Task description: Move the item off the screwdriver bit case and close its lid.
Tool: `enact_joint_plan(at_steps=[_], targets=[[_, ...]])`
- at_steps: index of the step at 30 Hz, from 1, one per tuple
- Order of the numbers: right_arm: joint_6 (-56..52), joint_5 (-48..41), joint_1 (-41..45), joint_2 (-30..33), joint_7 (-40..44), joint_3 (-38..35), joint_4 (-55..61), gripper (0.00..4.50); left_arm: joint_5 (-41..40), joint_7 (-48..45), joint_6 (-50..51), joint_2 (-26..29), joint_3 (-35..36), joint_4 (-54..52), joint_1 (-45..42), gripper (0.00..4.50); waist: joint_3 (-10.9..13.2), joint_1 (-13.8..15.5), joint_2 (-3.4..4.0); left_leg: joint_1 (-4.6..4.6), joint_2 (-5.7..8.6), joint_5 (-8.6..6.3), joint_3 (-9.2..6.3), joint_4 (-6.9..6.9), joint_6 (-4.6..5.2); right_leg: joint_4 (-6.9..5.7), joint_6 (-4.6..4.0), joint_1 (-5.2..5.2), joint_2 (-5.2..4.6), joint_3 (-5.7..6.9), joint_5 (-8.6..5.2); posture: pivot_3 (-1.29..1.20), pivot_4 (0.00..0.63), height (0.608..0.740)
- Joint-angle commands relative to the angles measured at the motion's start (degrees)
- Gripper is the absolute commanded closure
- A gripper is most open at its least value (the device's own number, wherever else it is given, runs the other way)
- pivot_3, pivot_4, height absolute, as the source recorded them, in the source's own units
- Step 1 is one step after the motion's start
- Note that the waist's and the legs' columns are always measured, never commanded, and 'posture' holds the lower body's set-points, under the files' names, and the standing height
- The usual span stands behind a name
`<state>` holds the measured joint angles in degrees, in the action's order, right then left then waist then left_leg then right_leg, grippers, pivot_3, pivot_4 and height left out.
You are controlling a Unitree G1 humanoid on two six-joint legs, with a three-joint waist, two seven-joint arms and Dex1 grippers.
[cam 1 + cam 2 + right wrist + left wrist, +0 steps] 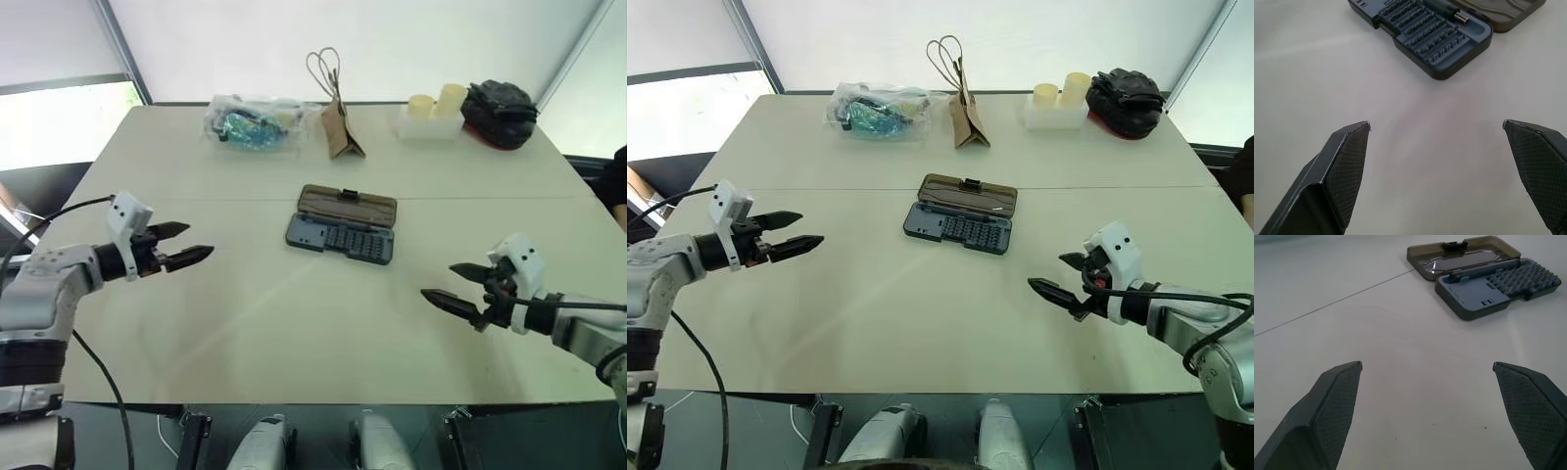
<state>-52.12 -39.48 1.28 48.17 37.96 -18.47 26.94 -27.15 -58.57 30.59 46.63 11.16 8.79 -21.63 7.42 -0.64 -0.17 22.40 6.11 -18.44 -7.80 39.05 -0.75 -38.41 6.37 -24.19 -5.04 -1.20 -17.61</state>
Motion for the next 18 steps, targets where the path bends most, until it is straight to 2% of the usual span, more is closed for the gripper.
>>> enact_joint_plan(at_steps=[1,18], targets=[[1.2,0.5,1.2,-0.3,-0.5,-0.4,0.1,0.00,-0.8,0.6,-0.4,0.0,2.0,-1.4,-0.1,0.03,0.0,0.0,0.00,0.00,0.00,0.00,0.00,0.00,0.00,0.00,0.00,0.00,0.00,0.00,0.00,0.00,0.150,0.740],[1.8,2.2,2.3,-2.5,-2.5,0.2,-0.3,0.00,-0.5,1.0,-1.9,-1.9,1.6,-0.5,-0.4,0.03,0.0,0.0,0.00,0.00,0.00,0.00,0.00,0.01,0.00,0.00,0.00,0.00,0.00,0.00,0.00,0.00,0.150,0.740]])
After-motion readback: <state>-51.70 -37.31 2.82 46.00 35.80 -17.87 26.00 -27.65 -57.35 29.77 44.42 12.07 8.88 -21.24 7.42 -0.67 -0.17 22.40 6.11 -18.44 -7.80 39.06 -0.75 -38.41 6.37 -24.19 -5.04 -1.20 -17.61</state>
